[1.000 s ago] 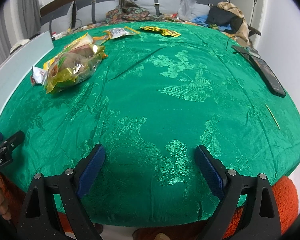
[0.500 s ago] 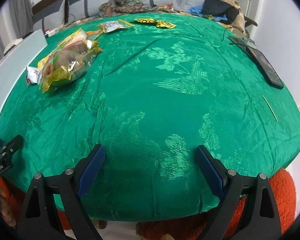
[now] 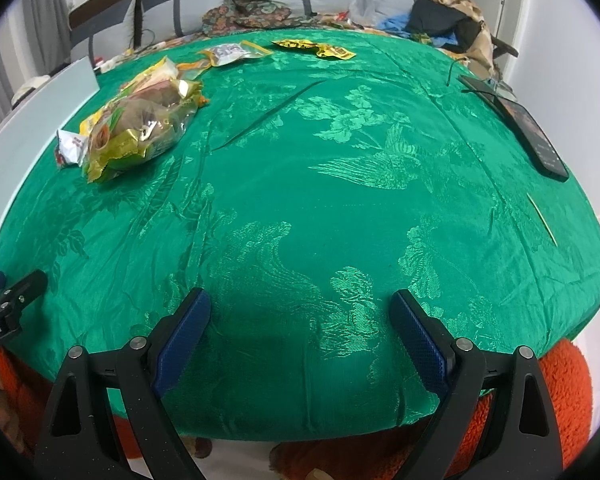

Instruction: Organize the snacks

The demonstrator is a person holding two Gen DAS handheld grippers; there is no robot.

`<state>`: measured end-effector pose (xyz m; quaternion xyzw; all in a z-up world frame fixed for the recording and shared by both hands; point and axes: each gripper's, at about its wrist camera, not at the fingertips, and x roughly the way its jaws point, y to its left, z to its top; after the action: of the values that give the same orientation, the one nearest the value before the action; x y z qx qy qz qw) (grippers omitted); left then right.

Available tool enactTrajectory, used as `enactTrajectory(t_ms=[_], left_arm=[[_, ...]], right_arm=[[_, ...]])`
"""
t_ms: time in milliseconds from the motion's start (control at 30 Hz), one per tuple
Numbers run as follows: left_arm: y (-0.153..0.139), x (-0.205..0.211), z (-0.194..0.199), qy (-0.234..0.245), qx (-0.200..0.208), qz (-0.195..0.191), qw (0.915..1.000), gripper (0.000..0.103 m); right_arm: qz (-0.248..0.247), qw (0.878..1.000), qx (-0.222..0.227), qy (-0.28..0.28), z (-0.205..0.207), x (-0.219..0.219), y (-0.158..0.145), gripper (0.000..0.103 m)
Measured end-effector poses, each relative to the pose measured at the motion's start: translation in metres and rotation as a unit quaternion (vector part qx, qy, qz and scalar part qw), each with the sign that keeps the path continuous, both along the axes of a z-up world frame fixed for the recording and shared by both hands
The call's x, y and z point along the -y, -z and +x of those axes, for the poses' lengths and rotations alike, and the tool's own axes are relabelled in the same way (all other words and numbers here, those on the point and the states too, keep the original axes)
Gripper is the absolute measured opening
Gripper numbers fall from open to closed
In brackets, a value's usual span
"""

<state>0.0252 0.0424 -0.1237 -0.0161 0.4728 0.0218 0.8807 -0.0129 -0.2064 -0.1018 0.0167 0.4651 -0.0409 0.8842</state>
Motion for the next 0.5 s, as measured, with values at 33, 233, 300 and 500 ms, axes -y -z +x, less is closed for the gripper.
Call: enactTrajectory(t_ms=[33, 233, 300, 500], left_arm=[[0.0003, 0.0003, 0.0000, 0.000, 0.000, 0.000, 1.0000, 0.103], [0.0003, 0.0003, 0.0004, 0.001, -0.003, 0.001, 1.0000, 0.103], [0.0003, 0.0005, 0.0006, 0.001, -0.004, 0.001, 1.0000, 0.103], [0.0002, 0.0003, 0.0000, 0.002, -0.004, 0.001, 1.0000, 0.103]], right_arm=[[0.000, 1.000, 0.000, 0.000, 0.0000, 0.0000, 0.0000, 0.094], [0.000, 1.000, 0.001, 0.000, -0.0001, -0.0001, 0.0001, 0.094], [0.000, 1.000, 0.002, 0.000, -0.0010, -0.0003, -0.0007, 0.094], [-0.001, 1.000, 0.005, 0.000, -0.0017, -0.0002, -0.0012, 0.094]])
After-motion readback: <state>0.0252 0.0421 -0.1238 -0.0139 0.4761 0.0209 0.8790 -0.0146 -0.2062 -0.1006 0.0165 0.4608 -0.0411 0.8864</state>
